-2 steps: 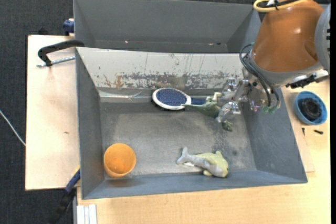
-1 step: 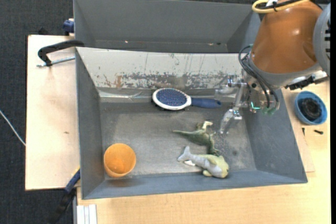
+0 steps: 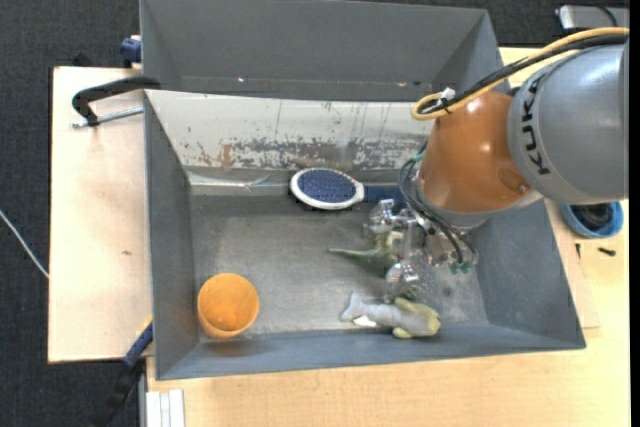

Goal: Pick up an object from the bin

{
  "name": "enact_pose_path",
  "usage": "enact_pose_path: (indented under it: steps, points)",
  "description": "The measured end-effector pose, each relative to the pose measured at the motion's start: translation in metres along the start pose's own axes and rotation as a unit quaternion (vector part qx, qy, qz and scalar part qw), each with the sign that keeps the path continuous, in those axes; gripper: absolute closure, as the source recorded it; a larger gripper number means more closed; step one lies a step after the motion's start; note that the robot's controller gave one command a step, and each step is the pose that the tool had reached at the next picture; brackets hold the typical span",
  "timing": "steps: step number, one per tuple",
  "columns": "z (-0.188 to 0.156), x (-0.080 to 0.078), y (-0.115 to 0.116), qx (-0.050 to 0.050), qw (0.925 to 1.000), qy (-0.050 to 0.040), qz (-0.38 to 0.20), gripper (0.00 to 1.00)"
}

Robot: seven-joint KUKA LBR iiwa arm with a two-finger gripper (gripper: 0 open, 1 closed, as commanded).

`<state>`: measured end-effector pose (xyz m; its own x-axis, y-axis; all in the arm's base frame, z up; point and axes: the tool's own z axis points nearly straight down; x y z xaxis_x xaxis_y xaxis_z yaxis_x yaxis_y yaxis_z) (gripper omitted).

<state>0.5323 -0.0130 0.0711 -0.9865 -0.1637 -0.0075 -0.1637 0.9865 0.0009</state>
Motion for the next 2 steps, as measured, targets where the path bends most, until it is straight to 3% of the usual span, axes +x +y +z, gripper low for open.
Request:
enact_pose_path:
  steps: [1, 2]
  points:
    - [-0.003, -0.002, 0.000, 0.000, 1.0000, -0.0031, 0.000, 1.00]
    - [-0.196, -0.010, -0.042, 0.002, 0.9913, -0.0028, -0.131, 1.00]
